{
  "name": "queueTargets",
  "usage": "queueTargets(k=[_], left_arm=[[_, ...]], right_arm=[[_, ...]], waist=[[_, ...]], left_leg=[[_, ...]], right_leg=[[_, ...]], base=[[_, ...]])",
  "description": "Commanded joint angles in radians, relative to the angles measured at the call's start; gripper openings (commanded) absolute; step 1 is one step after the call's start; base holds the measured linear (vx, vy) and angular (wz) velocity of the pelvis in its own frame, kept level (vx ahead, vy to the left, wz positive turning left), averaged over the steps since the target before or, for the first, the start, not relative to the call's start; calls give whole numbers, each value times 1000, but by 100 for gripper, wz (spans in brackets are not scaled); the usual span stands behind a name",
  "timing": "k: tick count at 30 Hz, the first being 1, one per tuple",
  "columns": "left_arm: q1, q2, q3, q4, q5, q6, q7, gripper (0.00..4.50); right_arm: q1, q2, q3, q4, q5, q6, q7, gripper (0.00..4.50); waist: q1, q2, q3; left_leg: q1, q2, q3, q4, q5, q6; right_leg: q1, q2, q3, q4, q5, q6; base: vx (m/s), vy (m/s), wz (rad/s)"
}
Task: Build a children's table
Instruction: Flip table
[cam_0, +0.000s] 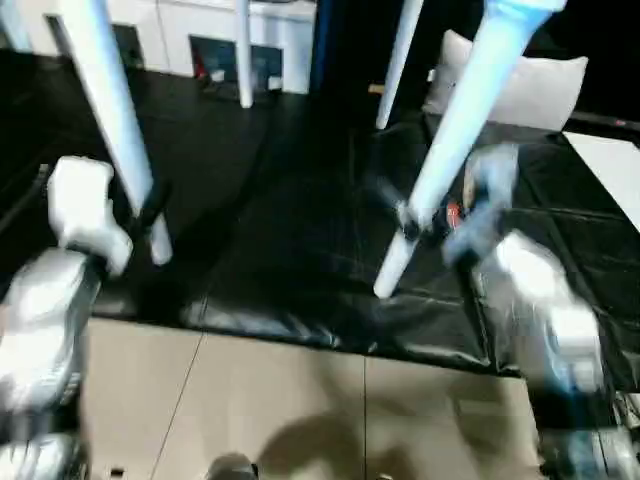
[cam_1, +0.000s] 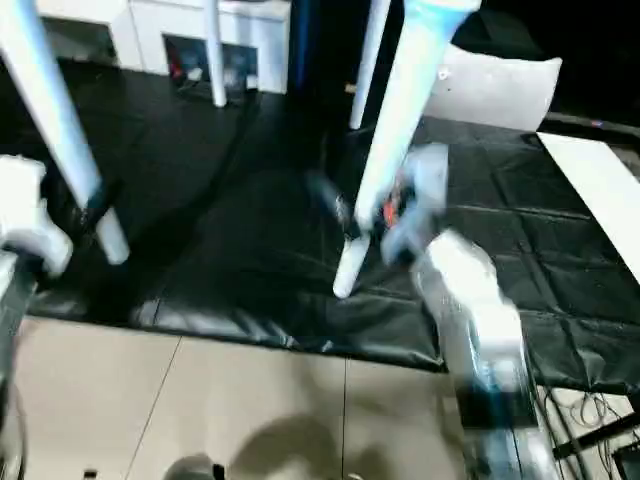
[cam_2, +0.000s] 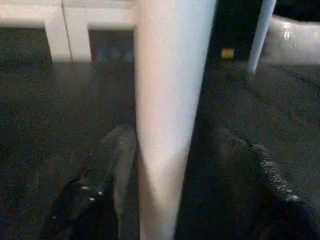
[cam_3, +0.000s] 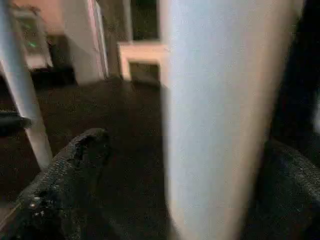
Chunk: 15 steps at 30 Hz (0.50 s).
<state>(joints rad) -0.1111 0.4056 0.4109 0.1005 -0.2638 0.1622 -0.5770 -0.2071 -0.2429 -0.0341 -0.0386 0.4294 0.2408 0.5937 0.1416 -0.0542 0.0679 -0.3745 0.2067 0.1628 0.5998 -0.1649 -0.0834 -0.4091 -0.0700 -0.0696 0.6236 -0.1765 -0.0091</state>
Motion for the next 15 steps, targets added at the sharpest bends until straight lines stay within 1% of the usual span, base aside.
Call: queueTargets(k=[1, 2, 3, 4, 5, 6, 7, 8, 9, 10, 11, 12, 13, 14, 15], left_arm=[[15, 0, 14, -75, -33, -7, -36, 306], [87, -8, 22, -146, -71, 6, -68, 315], [112, -14, 23, -179, -89, 18, -79, 325], [135, -21, 14, -211, -104, 30, -85, 325], [141, -23, 12, -220, -108, 34, -87, 325], [171, -35, -5, -262, -128, 54, -91, 325], [194, -43, -26, -294, -145, 65, -89, 325], [225, -49, -70, -336, -150, 71, -94, 325], [225, -49, -70, -336, -150, 71, -94, 325], [225, -49, -70, -336, -150, 71, -94, 325], [273, -73, -152, -392, -147, 70, -103, 325], [280, -77, -163, -399, -146, 70, -104, 325], [300, -92, -190, -415, -146, 74, -110, 325], [328, -103, -231, -413, -135, 65, -134, 325], [345, -107, -254, -408, -127, 58, -151, 325]], right_arm=[[13, -11, -25, -61, 5, -1, 5, 450], [78, -21, -41, -105, 11, -6, 4, 450], [103, -24, -50, -125, 16, -6, 2, 450], [132, -28, -59, -150, 22, -2, -2, 450], [140, -29, -61, -156, 24, -1, -3, 450], [180, -32, -75, -189, 29, 1, -11, 450], [215, -32, -87, -221, 37, 6, -22, 450], [263, -33, -99, -266, 50, 20, -36, 450], [263, -33, -99, -266, 50, 20, -36, 450], [263, -33, -99, -266, 50, 20, -36, 450], [348, -41, -95, -344, 81, 67, -42, 450], [360, -42, -93, -355, 85, 73, -41, 450], [393, -46, -86, -383, 102, 95, -38, 450], [429, -69, -52, -407, 115, 122, -5, 450], [447, -85, -30, -417, 120, 137, 19, 450]], waist=[[-4, 40, -66], [-3, 45, -63], [-4, 48, -61], [-3, 71, -48], [-8, 53, -52], [-4, 68, -44], [-10, 59, -41], [-13, 64, -35], [-14, 66, -35], [-26, 72, -30], [-37, 81, -32], [-38, 90, -33], [-58, 97, -25], [-54, 111, -22], [-29, 115, 0]], left_leg=[[20, 23, -12, -90, -431, -42], [23, 21, -13, -91, -450, -41], [26, 25, -13, -91, -480, -40], [40, 21, -16, -93, -546, -41], [41, 21, -14, -90, -545, -38], [45, 21, -19, -93, -566, -38], [53, 13, -18, -87, -580, -32], [60, 5, -18, -80, -585, -27], [65, 4, -19, -76, -590, -26], [71, 4, -23, -77, -622, -26], [67, 8, -30, -83, -649, -25], [73, 17, -34, -90, -685, -26], [60, 33, -45, -119, -779, -24], [41, 52, -49, -150, -844, -26], [-55, 104, -46, -255, -989, -35]], right_leg=[[40, -62, 44, -92, -324, -129], [38, -63, 43, -95, -354, -126], [38, -67, 45, -104, -398, -119], [25, -64, 40, -118, -502, -102], [30, -65, 39, -124, -526, -90], [27, -66, 36, -133, -591, -71], [22, -63, 29, -146, -663, -41], [14, -63, 20, -164, -751, -8], [13, -64, 14, -174, -780, 9], [13, -56, -6, -186, -801, 26], [32, -52, -28, -190, -774, 41], [37, -50, -36, -192, -741, 34], [62, -35, -60, -178, -672, 33], [88, -27, -58, -139, -604, 15], [155, -26, -11, 58, -443, -17]], base=[[0, 0, 0], [0, 0, 0], [0, 0, 0], [0, 0, 0], [0, 0, 0], [0, 0, 0], [0, 0, 0], [0, 0, 0], [0, 0, 0], [0, 0, 0], [0, 0, 0], [0, 0, 0], [0, 0, 0], [0, 0, 0], [0, 0, 0]])
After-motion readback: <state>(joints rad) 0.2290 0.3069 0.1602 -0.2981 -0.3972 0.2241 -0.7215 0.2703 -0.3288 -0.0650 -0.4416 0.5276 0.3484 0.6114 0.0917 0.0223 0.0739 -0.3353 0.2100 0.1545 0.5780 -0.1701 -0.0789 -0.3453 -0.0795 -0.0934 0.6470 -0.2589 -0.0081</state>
